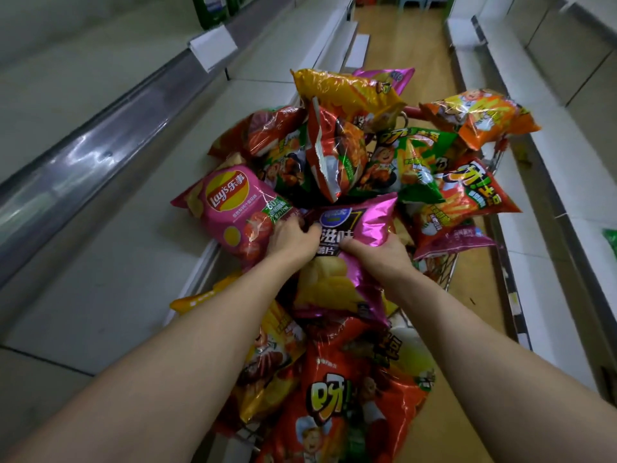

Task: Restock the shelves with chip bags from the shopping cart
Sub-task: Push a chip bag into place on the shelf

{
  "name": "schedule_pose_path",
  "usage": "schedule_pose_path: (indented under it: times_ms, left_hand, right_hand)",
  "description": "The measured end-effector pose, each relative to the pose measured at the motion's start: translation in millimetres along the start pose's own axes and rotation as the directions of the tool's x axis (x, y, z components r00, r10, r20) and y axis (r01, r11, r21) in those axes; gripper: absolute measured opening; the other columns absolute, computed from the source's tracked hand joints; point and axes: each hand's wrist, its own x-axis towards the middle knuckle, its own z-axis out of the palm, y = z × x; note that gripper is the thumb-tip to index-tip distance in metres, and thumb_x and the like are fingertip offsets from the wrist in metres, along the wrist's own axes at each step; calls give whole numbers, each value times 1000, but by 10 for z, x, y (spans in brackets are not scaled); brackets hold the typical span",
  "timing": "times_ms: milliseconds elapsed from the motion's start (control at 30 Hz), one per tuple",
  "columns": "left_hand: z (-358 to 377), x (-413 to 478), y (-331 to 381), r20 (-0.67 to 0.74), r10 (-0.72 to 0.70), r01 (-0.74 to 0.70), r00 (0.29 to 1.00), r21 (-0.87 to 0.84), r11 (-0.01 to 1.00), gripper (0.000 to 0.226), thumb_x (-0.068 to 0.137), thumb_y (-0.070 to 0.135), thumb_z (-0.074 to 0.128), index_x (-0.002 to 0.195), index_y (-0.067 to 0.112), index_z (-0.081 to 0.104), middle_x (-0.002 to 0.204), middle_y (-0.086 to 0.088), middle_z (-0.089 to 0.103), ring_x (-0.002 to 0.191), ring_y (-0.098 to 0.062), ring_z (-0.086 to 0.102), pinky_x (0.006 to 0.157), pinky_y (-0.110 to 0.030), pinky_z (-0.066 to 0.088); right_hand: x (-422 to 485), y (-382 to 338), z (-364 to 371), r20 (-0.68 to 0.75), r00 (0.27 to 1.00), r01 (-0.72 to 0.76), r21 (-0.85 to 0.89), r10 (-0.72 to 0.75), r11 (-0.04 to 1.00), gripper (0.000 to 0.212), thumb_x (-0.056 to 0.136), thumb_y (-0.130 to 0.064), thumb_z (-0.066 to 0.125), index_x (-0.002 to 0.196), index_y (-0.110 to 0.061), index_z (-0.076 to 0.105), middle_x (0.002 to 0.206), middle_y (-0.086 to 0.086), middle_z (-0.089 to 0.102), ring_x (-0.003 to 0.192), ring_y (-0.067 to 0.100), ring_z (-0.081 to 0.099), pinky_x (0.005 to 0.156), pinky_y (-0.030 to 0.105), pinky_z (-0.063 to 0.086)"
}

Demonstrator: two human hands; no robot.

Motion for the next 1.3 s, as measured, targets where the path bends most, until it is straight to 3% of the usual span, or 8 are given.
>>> schedule_pose_path:
  times_ms: [167,267,500,567,700,833,967,1300]
  left_hand:
    - [123,-360,120,396,-172,349,902,-434,830,61,87,66,50,120,15,59,110,-10,66,108,-31,62,93,-40,50]
    - [212,-546,218,517,-75,375,853,-506,777,62,76,72,60,113,22,66,102,-11,73,97,-31,70,89,-50,54]
    - [187,-1146,853,216,144,3,966,-564,826,53,80,60,65,114,19,66,93,5,67,74,-7,64,54,-17,52]
    - [145,-1319,1087,127,222,-115,967,-559,821,56,83,62,61,115,17,67,101,4,68,82,-8,64,65,-17,52]
    - [77,-1669,1624,0,353,-304,936,-510,805,68,89,70,40,118,15,66,115,2,64,106,-17,58,91,-27,41]
    - [56,-1970,2172,-42,509,-459,860,-498,735,68,93,66,34,123,13,63,123,-3,62,110,-18,55,87,-26,35]
    - [103,-2314,2599,-6,629,-545,778,-506,669,65,94,64,34,122,12,61,119,-3,60,106,-17,52,82,-24,33]
    - [616,-3610,3260,143,856,-624,497,-626,467,65,91,70,33,116,19,64,114,-2,63,102,-17,55,84,-26,36]
  right_hand:
    - [-188,-100,-480,30,999,-13,63,11,998,22,81,-22,77,97,-12,64,77,2,67,49,6,63,41,13,45]
    - [-301,-125,-654,10,1000,15,85,-16,996,76,61,-46,88,120,-10,59,101,10,72,80,23,73,71,36,61]
    - [-715,-306,-1120,-154,952,272,31,-264,962,126,42,-86,68,144,-18,39,130,1,60,117,23,60,103,45,46]
    - [-998,-497,-1292,-231,924,318,24,-304,948,130,39,-89,65,142,-14,41,130,3,60,116,23,60,102,43,47]
    - [-1487,-879,-1673,-312,864,413,-7,-394,911,72,70,-73,66,115,-16,64,106,2,71,94,19,69,90,37,54]
    - [-1888,-1165,-2087,-425,758,520,-66,-495,852,34,90,-51,60,101,-20,67,97,-3,71,83,8,67,72,22,52]
    - [-2264,-1326,-2461,-572,661,525,-110,-485,844,43,85,-59,61,103,-20,66,101,-2,71,92,16,68,88,34,53]
    - [-3626,-1079,-3349,-852,334,513,-193,-402,836,48,82,-62,63,100,-18,68,97,-2,72,91,16,68,90,35,54]
